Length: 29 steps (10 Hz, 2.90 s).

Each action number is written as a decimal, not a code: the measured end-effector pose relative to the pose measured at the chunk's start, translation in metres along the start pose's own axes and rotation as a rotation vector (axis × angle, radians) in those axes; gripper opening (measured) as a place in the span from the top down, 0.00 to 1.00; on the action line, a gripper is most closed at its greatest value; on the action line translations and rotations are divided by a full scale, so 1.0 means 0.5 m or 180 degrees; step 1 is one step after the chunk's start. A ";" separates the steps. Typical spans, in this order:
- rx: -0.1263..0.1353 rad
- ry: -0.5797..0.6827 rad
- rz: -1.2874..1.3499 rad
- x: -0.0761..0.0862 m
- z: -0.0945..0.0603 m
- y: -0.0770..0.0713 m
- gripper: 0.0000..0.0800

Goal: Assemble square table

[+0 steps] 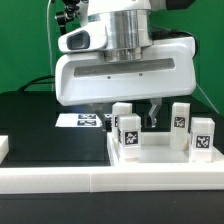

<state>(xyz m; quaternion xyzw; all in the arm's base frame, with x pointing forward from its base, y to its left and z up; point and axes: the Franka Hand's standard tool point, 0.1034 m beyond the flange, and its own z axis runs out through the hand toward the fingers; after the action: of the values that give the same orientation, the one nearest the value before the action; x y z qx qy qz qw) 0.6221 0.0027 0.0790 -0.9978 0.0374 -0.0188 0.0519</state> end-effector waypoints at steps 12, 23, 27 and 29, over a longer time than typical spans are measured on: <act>0.0108 0.0072 0.2381 -0.001 0.002 0.001 0.64; 0.0148 -0.0054 0.3901 0.003 -0.002 -0.004 0.40; 0.0151 -0.0025 0.2818 0.006 -0.004 -0.006 0.19; 0.0149 -0.0013 0.2313 0.006 -0.004 -0.006 0.19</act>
Offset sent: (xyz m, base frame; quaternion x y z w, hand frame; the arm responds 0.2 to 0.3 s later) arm 0.0000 0.0000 0.0000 0.0000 0.0000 0.0000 1.0000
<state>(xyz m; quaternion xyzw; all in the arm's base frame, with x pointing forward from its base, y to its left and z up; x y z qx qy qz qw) 0.6253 0.0051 0.0813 -0.9179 0.3889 0.0020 0.0781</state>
